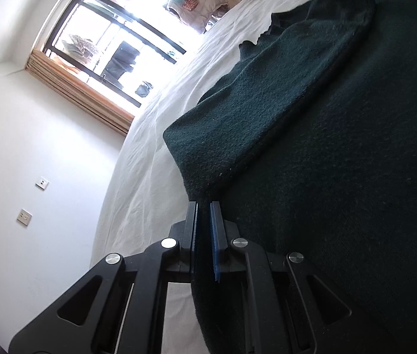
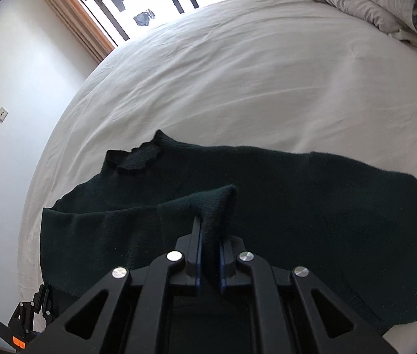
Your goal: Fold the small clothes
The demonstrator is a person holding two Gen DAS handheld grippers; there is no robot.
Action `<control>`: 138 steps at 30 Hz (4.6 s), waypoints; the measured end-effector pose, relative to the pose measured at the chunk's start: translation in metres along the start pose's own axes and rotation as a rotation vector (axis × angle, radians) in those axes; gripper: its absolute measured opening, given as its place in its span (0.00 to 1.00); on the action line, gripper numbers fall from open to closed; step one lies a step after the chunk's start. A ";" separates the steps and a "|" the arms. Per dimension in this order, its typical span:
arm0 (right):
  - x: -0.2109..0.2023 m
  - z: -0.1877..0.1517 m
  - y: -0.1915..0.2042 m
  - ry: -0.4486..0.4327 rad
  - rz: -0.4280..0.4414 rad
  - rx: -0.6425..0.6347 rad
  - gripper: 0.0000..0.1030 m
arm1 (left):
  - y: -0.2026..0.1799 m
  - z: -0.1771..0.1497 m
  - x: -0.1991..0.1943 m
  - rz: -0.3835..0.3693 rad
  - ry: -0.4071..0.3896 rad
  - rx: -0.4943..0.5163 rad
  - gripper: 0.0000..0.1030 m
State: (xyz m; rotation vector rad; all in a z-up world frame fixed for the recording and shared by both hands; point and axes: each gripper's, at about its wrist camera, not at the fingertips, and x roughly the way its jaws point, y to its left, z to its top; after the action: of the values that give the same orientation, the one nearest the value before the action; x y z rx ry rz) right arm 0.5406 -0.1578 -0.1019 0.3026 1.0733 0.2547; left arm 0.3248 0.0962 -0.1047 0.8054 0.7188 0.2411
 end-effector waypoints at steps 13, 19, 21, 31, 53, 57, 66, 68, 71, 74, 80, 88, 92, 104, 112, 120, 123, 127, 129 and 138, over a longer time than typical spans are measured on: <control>0.011 -0.006 -0.022 0.009 -0.010 0.031 0.20 | 0.032 0.077 -0.004 -0.104 -0.076 -0.106 0.08; -0.003 -0.006 -0.032 -0.026 -0.097 0.044 0.33 | 0.025 0.073 0.065 -0.109 0.076 -0.107 0.08; -0.019 -0.005 -0.029 -0.085 -0.172 0.022 0.36 | 0.024 0.068 0.066 -0.108 0.077 -0.108 0.07; 0.014 -0.028 0.030 -0.025 0.061 -0.080 0.36 | 0.016 0.059 0.074 -0.108 0.050 -0.121 0.07; -0.013 -0.054 -0.017 -0.117 0.279 0.066 0.59 | 0.009 0.057 0.078 -0.081 0.046 -0.116 0.07; -0.006 -0.060 -0.046 -0.092 0.298 0.128 0.41 | 0.009 0.057 0.078 -0.081 0.047 -0.115 0.07; -0.139 -0.103 -0.224 -0.391 0.172 0.520 0.60 | 0.007 0.056 0.078 -0.066 0.045 -0.105 0.07; -0.163 -0.127 -0.269 -0.444 0.155 0.638 0.61 | 0.007 0.056 0.079 -0.067 0.044 -0.107 0.07; -0.194 -0.165 -0.329 -0.505 0.123 0.819 0.61 | 0.007 0.055 0.079 -0.065 0.044 -0.106 0.07; -0.204 -0.195 -0.361 -0.541 0.068 0.957 0.61 | 0.007 0.055 0.080 -0.060 0.043 -0.104 0.07; -0.194 -0.197 -0.378 -0.596 0.117 1.054 0.59 | 0.007 0.054 0.080 -0.058 0.043 -0.102 0.07; -0.183 -0.171 -0.400 -0.670 0.149 1.131 0.57 | 0.007 0.054 0.080 -0.057 0.041 -0.105 0.07; -0.179 -0.159 -0.406 -0.657 0.101 1.121 0.36 | 0.007 0.054 0.081 -0.056 0.041 -0.105 0.07; -0.180 -0.079 -0.266 -0.571 -0.041 0.647 0.12 | 0.015 0.053 0.080 -0.086 0.036 -0.137 0.07; -0.136 -0.044 -0.033 -0.508 -0.078 0.028 0.11 | 0.074 0.054 0.074 -0.405 0.046 -0.425 0.08; -0.025 -0.102 0.125 -0.338 -0.162 -0.464 0.11 | 0.126 0.065 0.066 -0.939 -0.018 -0.877 0.75; -0.002 -0.117 0.140 -0.295 -0.155 -0.501 0.11 | 0.120 0.065 0.075 -1.023 0.016 -0.973 0.84; 0.000 -0.123 0.137 -0.297 -0.167 -0.516 0.11 | 0.103 0.073 0.096 -1.210 0.105 -1.069 0.84; -0.004 -0.124 0.134 -0.297 -0.175 -0.522 0.11 | 0.096 0.081 0.104 -1.252 0.137 -1.094 0.84; -0.002 -0.129 0.141 -0.310 -0.222 -0.610 0.11 | 0.059 0.091 0.148 -1.424 0.332 -1.207 0.84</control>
State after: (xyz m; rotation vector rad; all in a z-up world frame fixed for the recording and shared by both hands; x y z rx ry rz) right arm 0.4175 -0.0119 -0.1062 -0.3163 0.6726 0.3106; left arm 0.4990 0.1520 -0.0920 -0.9776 1.0943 -0.4905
